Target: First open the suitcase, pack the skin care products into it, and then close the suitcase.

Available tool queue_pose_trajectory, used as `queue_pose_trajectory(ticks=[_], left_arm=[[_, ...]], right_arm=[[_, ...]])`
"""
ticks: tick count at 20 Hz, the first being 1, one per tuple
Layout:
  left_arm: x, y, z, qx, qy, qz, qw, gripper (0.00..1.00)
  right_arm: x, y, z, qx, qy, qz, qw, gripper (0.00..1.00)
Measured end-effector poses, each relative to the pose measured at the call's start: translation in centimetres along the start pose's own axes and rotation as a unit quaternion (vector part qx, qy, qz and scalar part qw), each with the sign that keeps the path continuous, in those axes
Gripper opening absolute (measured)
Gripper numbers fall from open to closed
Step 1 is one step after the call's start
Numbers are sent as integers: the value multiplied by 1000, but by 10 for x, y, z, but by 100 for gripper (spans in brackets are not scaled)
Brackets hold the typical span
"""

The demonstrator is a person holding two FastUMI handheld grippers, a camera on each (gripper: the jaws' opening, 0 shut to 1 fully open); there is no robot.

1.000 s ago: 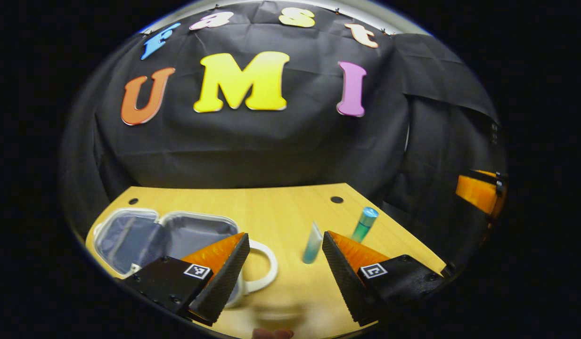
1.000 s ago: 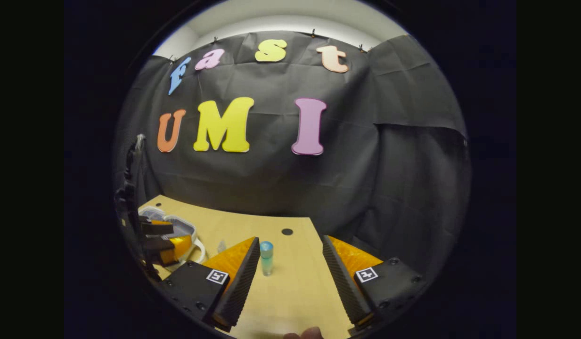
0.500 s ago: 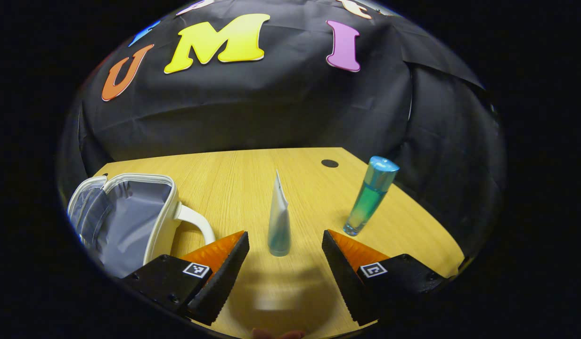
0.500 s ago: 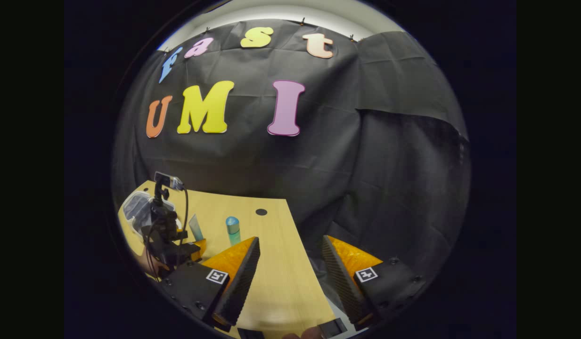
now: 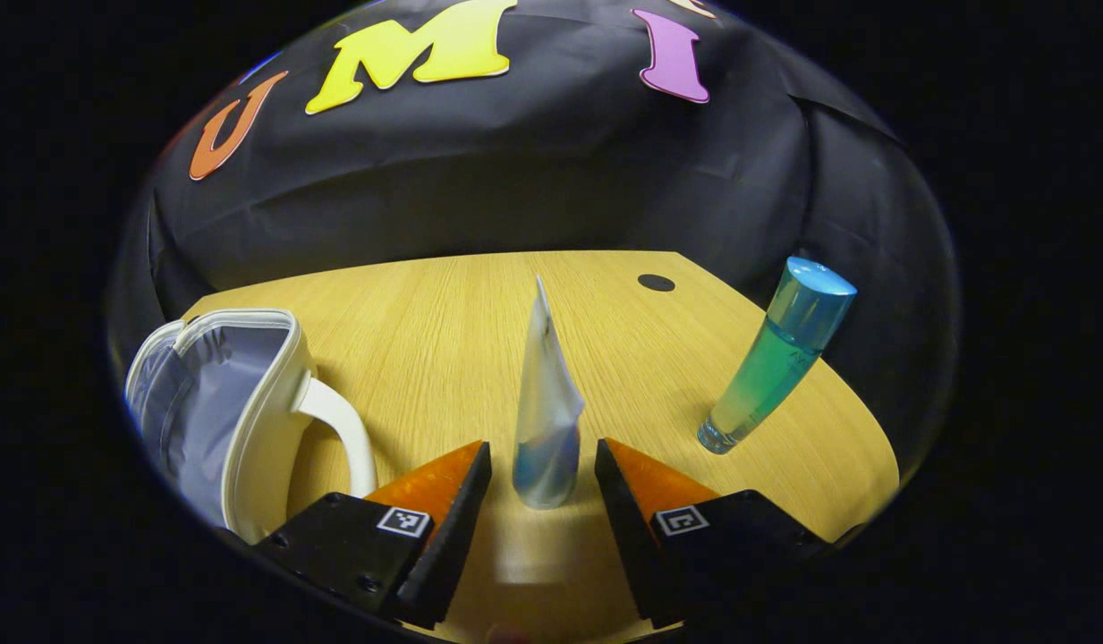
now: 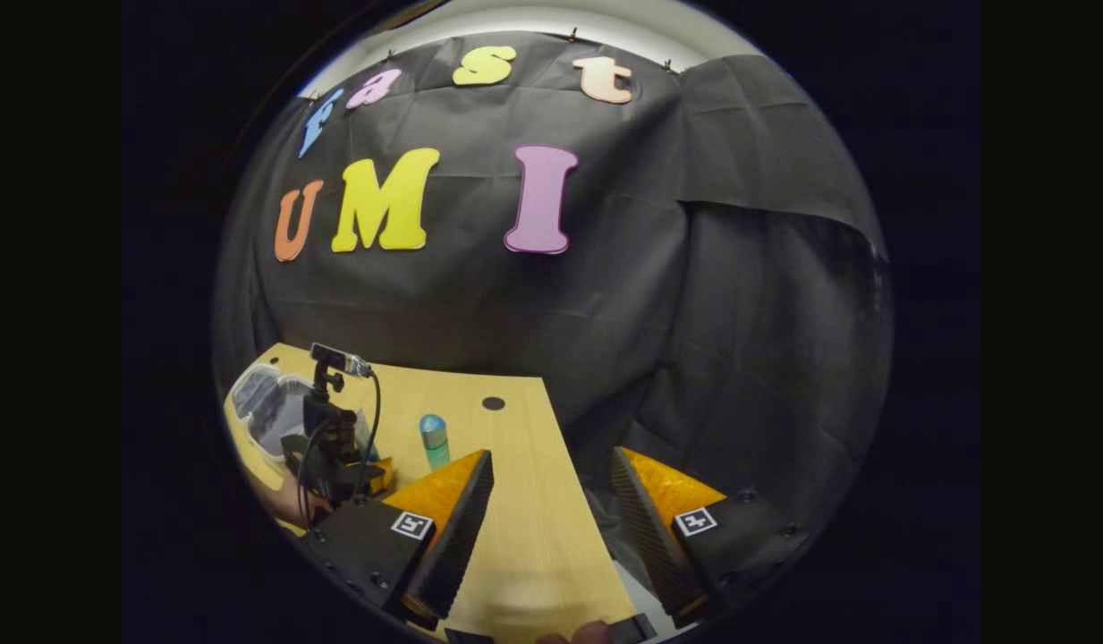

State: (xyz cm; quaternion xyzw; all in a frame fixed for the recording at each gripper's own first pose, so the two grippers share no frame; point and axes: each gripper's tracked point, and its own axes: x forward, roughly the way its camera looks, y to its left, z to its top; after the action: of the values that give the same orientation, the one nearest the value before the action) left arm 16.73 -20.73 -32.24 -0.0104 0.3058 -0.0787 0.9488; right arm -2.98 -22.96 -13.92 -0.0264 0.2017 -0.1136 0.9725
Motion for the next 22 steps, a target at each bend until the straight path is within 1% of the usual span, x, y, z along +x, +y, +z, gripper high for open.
queue_pose_trajectory(ticks=[1,2,3,4,6,7,11,12,13,14,15,16,17,19,21,22], left_arm=[[1,-2,-2,2,4,-4,1000,70],[2,-5,-3,5,6,-6,1000,66],[2,-4,-2,12,7,-3,1000,59],[4,-3,-2,16,7,-2,1000,64],[4,-6,-1,17,8,-8,1000,44],[3,-5,-1,17,10,-11,1000,42],[-14,-12,17,14,-7,-41,999,39],[-22,-14,23,14,-8,-52,999,46],[-34,-16,30,11,-9,-60,998,38],[-47,-16,40,5,-15,-66,998,46],[-62,-15,50,0,-23,-69,997,46],[-77,-14,58,-4,-28,-72,997,38],[-91,-11,64,-8,-30,-74,997,38],[-119,-1,72,-15,-31,-70,997,38],[-147,17,79,-28,-37,-52,998,38],[-159,26,81,-38,-40,-43,998,38]], right_arm=[[1,0,0,1,0,-1,1000,79],[2,1,-1,2,1,-1,1000,79],[3,3,-4,3,3,0,1000,79],[3,4,-6,2,6,2,1000,79],[3,6,-7,-1,7,5,1000,79],[3,8,-8,-2,7,7,1000,79],[15,19,-10,-1,3,23,1000,79],[19,24,-12,2,3,32,999,79],[26,34,-16,3,5,46,999,79],[33,44,-23,3,10,61,998,79],[42,56,-32,6,14,76,997,79],[52,69,-39,9,19,90,996,79],[65,85,-49,13,26,106,994,78],[90,120,-67,13,40,143,989,79],[117,147,-80,-6,45,161,986,79],[131,156,-84,-16,44,162,986,79]])
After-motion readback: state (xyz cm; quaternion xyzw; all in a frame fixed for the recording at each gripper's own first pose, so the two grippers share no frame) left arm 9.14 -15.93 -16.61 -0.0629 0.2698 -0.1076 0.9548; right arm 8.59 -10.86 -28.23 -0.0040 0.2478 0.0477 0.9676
